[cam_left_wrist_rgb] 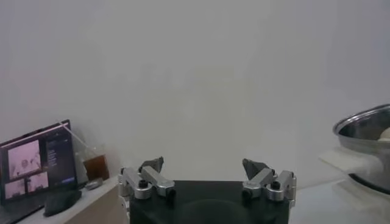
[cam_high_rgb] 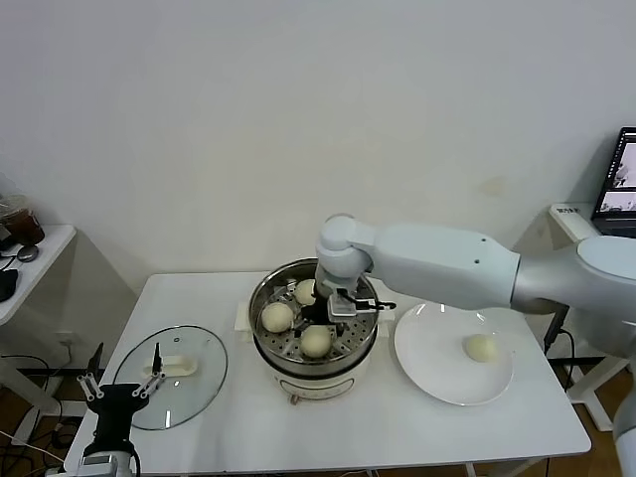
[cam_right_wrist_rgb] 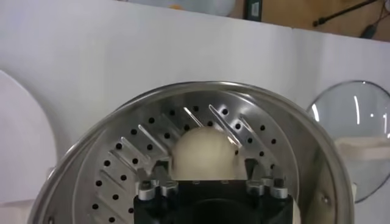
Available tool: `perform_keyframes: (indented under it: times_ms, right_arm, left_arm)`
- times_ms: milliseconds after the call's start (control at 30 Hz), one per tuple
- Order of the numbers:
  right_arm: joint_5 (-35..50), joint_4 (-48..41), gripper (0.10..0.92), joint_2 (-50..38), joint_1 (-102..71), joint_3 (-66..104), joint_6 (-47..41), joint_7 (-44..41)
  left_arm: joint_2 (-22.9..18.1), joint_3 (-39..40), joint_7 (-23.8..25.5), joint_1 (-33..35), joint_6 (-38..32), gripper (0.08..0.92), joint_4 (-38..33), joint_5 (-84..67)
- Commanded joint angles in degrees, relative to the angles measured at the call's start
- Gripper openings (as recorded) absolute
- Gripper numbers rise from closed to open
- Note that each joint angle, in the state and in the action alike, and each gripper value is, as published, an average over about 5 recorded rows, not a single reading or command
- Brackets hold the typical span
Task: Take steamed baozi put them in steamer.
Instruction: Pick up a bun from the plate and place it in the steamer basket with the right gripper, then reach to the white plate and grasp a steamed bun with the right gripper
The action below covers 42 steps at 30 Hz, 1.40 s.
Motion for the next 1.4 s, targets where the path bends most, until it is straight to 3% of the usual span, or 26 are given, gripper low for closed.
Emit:
perform_keyframes:
  times_ms: [33,367,500,867,1067,1400]
  right_arm:
    - [5.0,-0.6,0.803,-5.8,4.1,4.0,-7.4,-0.1]
    - [12.7,3.7,0.823,-24.6,6.1,7.3,-43.3,-2.7]
    - [14.2,4.7,0.823,-31.3,3.3,9.2,-49.8,-4.5]
    - [6.5,-2.3,0.823,-40.0,-16.0,22.1,-47.4,-8.5]
    - [1.8,-7.9,0.823,-39.5,-28.9,31.8,-42.8,-8.0]
    - [-2.7,-12.6,0.823,-33.9,-35.2,38.2,-42.3,-5.9]
  left_arm:
    - [0.3,0.1,0.1,-0.3,0.1,0.823,0.0,-0.1]
    - [1.0,0.4,0.2,-0.6,0.0,0.823,0.1,-0.2]
    - [1.2,1.0,0.2,-1.1,0.0,0.823,0.4,-0.2]
    - [1.7,2.2,0.4,-1.6,0.0,0.823,1.0,0.0]
    - [1.7,2.3,0.6,-1.5,0.0,0.823,1.2,0.0]
    - [1.8,2.1,0.7,-1.5,0.2,0.823,1.2,0.1]
